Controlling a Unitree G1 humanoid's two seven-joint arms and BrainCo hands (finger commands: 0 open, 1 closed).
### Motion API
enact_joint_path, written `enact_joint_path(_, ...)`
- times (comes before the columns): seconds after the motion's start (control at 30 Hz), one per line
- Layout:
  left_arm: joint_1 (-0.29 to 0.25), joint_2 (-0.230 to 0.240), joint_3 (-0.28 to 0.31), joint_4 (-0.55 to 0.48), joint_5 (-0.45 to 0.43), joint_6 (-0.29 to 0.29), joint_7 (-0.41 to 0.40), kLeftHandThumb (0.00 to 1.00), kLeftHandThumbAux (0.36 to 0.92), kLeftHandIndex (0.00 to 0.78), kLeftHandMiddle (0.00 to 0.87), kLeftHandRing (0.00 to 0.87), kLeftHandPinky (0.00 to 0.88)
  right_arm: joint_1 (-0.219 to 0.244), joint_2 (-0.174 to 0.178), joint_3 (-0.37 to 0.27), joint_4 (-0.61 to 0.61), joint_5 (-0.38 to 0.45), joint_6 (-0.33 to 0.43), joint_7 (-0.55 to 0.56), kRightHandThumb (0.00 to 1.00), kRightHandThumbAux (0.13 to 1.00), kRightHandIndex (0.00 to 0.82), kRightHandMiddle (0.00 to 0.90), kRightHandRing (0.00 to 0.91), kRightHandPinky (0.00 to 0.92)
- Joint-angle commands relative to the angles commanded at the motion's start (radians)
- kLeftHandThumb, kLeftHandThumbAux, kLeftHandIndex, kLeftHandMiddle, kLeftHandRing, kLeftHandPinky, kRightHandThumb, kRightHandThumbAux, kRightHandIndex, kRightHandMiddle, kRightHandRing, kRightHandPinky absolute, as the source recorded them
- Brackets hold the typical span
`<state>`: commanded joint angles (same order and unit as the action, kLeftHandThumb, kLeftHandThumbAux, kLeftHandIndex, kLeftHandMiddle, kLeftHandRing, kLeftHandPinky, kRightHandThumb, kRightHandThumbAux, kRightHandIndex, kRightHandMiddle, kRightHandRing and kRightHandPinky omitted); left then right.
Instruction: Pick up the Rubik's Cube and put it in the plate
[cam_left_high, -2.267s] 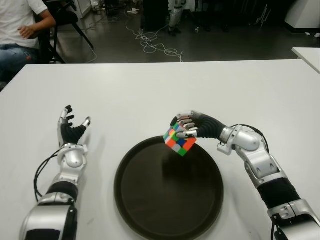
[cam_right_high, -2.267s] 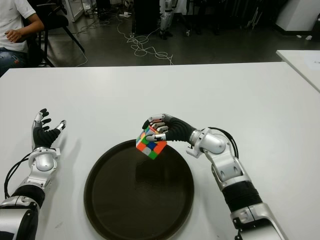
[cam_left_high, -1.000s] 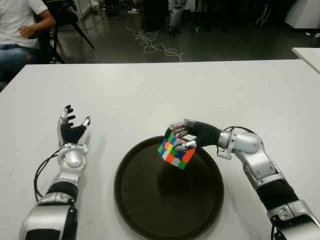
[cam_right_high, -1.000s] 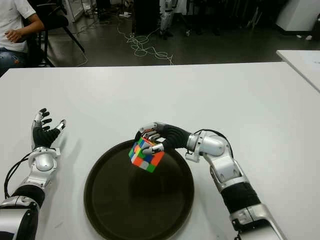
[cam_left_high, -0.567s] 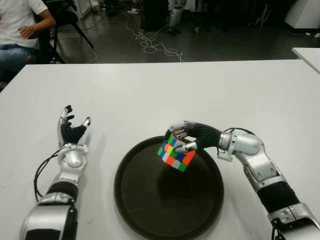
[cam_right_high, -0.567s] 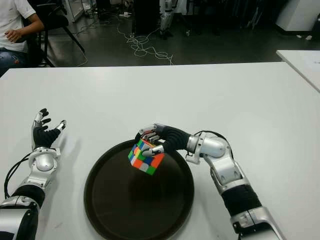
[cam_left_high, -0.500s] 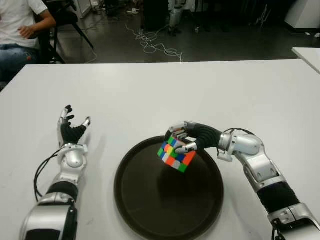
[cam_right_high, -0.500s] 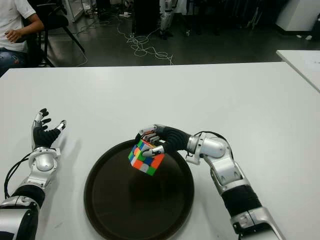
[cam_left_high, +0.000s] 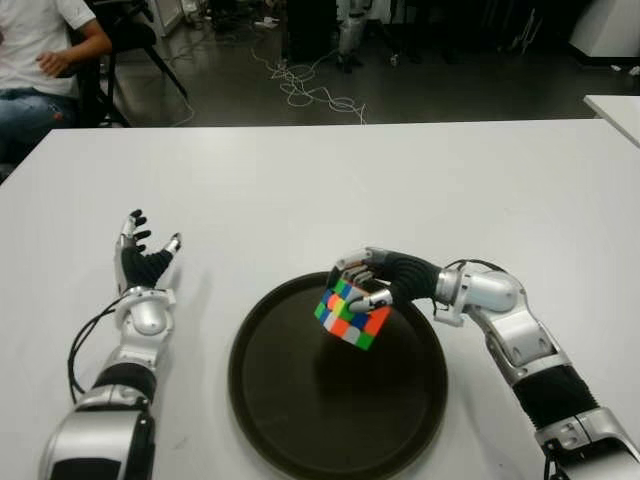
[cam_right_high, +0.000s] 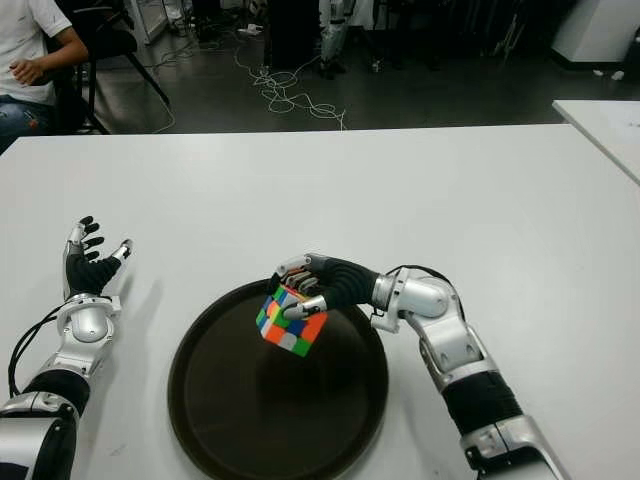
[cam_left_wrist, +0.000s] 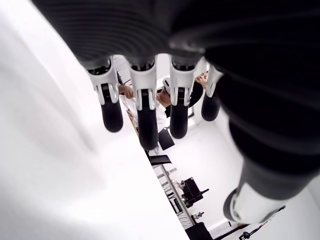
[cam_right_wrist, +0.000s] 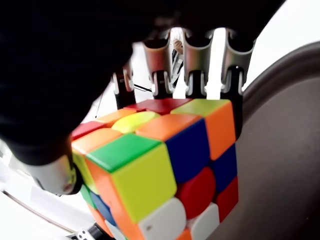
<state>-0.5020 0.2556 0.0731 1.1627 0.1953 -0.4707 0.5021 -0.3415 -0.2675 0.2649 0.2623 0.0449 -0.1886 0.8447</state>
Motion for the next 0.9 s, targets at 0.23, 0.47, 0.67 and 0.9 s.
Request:
enact_joint_path(0.23, -0.003, 0.003, -0.007, 0.003, 0.012, 0.018, 0.014, 0.149, 0.714, 0.096, 0.177, 0.197, 0.231, -0.014, -0.003, 0.011, 0.020, -0.006, 0.000, 0.014, 0.012, 0.728, 0.600, 0.804, 0.835, 0.825)
enact_joint_path(0.47, -0.002, 0.003, -0.008, 0.003, 0.009, 0.013, 0.018, 0.156, 0.720, 0.098, 0.167, 0.182, 0.189, -0.005, 0.003, 0.007, 0.015, 0.004, 0.003, 0.009, 0.000, 0.733, 0.612, 0.803, 0.829, 0.816)
enact_joint_path(0.67, -0.003, 0.003, -0.006, 0.005, 0.007, 0.011, 0.016, 0.172, 0.722, 0.099, 0.160, 0.167, 0.168, -0.003, 0.004, 0.006, 0.010, -0.004, 0.000, -0.006, 0.000, 0.732, 0.597, 0.805, 0.835, 0.828)
enact_joint_path(0.9, -0.004, 0.001, 0.000, 0.003, -0.003, 0.013, 0.007, 0.157, 0.723, 0.090, 0.146, 0.147, 0.141, 0.005, 0.010, 0.010, 0.003, -0.019, 0.007, -0.042, 0.000, 0.728, 0.585, 0.768, 0.804, 0.793)
